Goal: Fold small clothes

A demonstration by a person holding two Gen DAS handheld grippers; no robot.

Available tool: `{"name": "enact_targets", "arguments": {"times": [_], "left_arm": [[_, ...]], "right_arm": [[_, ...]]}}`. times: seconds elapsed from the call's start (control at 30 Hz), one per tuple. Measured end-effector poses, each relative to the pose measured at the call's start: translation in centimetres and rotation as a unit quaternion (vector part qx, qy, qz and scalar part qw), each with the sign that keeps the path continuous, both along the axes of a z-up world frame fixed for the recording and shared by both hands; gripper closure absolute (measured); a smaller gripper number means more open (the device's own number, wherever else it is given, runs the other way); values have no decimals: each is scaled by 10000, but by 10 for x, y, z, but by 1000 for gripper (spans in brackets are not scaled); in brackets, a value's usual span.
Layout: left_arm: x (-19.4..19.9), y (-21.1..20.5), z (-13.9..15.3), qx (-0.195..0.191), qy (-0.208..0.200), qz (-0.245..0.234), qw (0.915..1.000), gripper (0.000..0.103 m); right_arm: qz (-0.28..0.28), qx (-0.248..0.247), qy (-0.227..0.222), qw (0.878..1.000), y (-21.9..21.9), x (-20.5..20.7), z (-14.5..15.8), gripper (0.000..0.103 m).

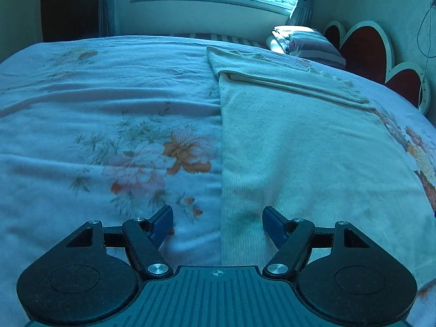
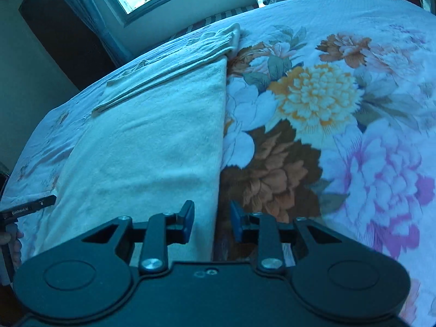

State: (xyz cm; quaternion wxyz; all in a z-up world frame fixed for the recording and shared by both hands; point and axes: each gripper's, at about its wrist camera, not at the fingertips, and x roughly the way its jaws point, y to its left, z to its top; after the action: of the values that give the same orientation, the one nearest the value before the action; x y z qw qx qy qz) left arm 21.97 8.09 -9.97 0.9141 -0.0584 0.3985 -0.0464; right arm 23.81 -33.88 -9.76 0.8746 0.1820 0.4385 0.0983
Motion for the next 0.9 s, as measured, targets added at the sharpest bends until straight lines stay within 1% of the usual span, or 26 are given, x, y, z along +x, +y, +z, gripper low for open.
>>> {"name": "enact_targets", "arguments": {"times": [0.07, 0.1, 0.17, 0.23, 0.27, 0.3, 0.33, 0.37, 0.4, 0.47, 0.57, 0.7, 0.8, 0.83, 0.87, 0.9], "left_arm": [[-20, 8, -3, -311, 51, 38, 9995, 31], [-30, 12, -5, -473, 59, 35, 9989, 33], [-42, 18, -6, -720, 94, 10, 9974, 36], [-52, 25, -8, -1115, 159, -55, 9936, 39], [-54, 28, -9, -1260, 213, -114, 9917, 45], [-57, 29, -11, -1427, 282, -159, 9892, 57], [-60, 31, -13, -1589, 361, -191, 9865, 61], [-62, 33, -15, -1743, 423, -208, 9836, 64], [-63, 35, -17, -1910, 470, -245, 9802, 64], [-66, 38, -24, -2379, 669, -318, 9685, 64], [-67, 42, -34, -2810, 721, -229, 9567, 64], [-65, 54, -50, -3489, 734, -76, 9342, 64], [-61, 59, -60, -3835, 742, -16, 9206, 64], [-59, 60, -63, -3939, 742, 0, 9161, 64], [-58, 59, -64, -3980, 735, -22, 9144, 64], [-56, 57, -64, -3958, 735, -66, 9154, 64]], "right_arm": [[-165, 191, 75, 9997, -3, -18, -2, 73], [-248, 337, 123, 9990, -5, -25, -3, 73], [-420, 698, 211, 9965, -10, -38, -7, 72], [-561, 1018, 295, 9928, -14, -49, -11, 72], [-594, 1147, 314, 9911, -15, -53, -13, 72], [-608, 1281, 339, 9893, -16, -56, -15, 72], [-625, 1395, 375, 9875, -16, -59, -17, 72], [-650, 1490, 396, 9859, -16, -61, -18, 72], [-662, 1573, 409, 9845, -17, -65, -20, 72], [-686, 1706, 450, 9819, -17, -69, -22, 72], [-653, 1880, 507, 9787, -16, -75, -27, 72], [-728, 2291, 563, 9690, -17, -79, -36, 72], [-894, 2669, 566, 9579, -21, -79, -45, 72], [-923, 2767, 556, 9549, -22, -78, -47, 74], [-962, 2843, 543, 9523, -23, -75, -50, 75], [-990, 2896, 541, 9505, -25, -74, -52, 77]]}}
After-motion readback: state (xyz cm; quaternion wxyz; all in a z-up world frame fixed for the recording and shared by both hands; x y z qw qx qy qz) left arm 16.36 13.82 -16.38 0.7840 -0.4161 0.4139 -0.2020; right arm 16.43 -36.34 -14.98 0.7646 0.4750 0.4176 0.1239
